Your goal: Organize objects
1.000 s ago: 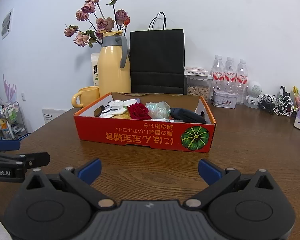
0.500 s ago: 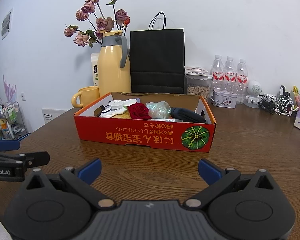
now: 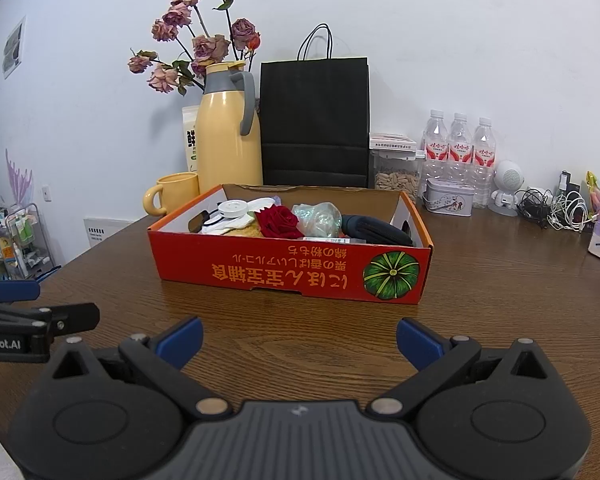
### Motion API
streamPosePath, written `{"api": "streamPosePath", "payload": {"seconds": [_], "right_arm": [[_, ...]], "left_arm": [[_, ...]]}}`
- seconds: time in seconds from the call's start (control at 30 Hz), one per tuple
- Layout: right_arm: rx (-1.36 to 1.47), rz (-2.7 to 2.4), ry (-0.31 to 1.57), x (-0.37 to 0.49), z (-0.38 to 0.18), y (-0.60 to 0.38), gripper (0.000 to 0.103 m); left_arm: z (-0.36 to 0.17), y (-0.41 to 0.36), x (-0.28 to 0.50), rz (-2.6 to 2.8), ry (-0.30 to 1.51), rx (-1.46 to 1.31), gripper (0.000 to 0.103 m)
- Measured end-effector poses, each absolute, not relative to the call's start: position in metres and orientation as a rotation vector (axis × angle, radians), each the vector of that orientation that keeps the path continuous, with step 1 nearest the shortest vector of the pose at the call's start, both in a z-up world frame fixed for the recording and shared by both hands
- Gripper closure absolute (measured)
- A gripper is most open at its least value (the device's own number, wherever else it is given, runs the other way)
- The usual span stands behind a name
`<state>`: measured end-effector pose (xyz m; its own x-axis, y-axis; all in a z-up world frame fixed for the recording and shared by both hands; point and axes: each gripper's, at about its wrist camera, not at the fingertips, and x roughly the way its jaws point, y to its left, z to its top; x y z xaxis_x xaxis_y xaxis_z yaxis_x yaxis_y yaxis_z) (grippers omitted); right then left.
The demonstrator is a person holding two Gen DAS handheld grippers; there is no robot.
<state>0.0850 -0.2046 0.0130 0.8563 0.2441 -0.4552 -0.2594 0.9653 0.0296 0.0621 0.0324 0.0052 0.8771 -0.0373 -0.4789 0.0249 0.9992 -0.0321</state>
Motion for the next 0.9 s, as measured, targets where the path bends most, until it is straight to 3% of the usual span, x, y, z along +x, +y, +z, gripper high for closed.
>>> {"api": "streamPosePath", "payload": {"seconds": [0.9], "right_arm": [[-0.033, 0.264, 0.474, 0.0848, 0.0127, -0.2048, 0.0]], "left_arm": [[0.0066, 0.0323, 0.0601, -0.035, 0.483, -0.029, 0.0]]}}
